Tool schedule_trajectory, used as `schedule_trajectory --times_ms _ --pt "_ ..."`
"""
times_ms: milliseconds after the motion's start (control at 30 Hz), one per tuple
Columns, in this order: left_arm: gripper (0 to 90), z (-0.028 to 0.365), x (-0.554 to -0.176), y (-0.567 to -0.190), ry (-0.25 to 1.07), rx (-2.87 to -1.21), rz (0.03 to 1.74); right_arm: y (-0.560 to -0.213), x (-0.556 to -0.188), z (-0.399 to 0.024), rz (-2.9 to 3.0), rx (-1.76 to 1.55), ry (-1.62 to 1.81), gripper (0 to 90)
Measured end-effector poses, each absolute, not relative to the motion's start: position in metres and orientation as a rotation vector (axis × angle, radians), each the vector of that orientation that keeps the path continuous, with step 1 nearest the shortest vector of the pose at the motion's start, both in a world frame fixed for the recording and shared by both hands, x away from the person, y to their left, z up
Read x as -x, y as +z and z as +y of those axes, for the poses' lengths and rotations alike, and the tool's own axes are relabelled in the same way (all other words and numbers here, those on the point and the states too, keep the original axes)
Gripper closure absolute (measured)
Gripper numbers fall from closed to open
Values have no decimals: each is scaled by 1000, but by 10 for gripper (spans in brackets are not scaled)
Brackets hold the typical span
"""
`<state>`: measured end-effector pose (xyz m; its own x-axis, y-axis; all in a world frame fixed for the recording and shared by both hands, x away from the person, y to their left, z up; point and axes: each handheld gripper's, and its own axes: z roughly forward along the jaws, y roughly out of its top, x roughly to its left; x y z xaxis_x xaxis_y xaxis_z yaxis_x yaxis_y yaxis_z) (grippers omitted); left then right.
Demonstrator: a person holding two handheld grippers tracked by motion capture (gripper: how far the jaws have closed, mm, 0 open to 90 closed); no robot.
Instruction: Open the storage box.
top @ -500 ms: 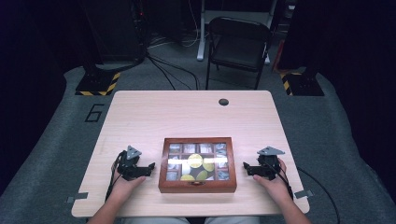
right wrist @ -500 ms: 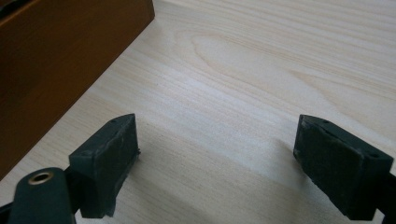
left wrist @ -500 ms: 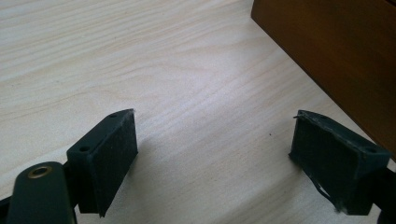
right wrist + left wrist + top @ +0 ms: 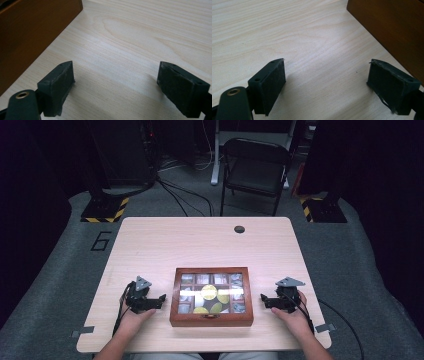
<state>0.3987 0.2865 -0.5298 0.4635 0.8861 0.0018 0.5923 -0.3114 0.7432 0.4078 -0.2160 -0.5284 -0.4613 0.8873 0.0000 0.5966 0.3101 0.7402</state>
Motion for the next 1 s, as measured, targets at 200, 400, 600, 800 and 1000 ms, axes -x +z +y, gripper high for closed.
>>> schedule_trajectory --times_ms 200,400,600,800,1000 --pt "148 287 -398 -530 554 -2022 1229 -528 -408 -216 2172 -1315 964 144" --pt "148 287 -398 -530 554 -2020 1230 -528 -408 -216 2172 -1315 964 144" --pt "154 287 -398 -530 554 -2013 1236 -528 -408 -216 2164 -1323 964 155" --pt "212 290 -397 -528 527 -1974 1260 -525 -405 -216 2154 -1350 961 298" --pt "257 293 -393 -522 485 -1958 1288 -520 -402 -218 2166 -1383 1008 366"
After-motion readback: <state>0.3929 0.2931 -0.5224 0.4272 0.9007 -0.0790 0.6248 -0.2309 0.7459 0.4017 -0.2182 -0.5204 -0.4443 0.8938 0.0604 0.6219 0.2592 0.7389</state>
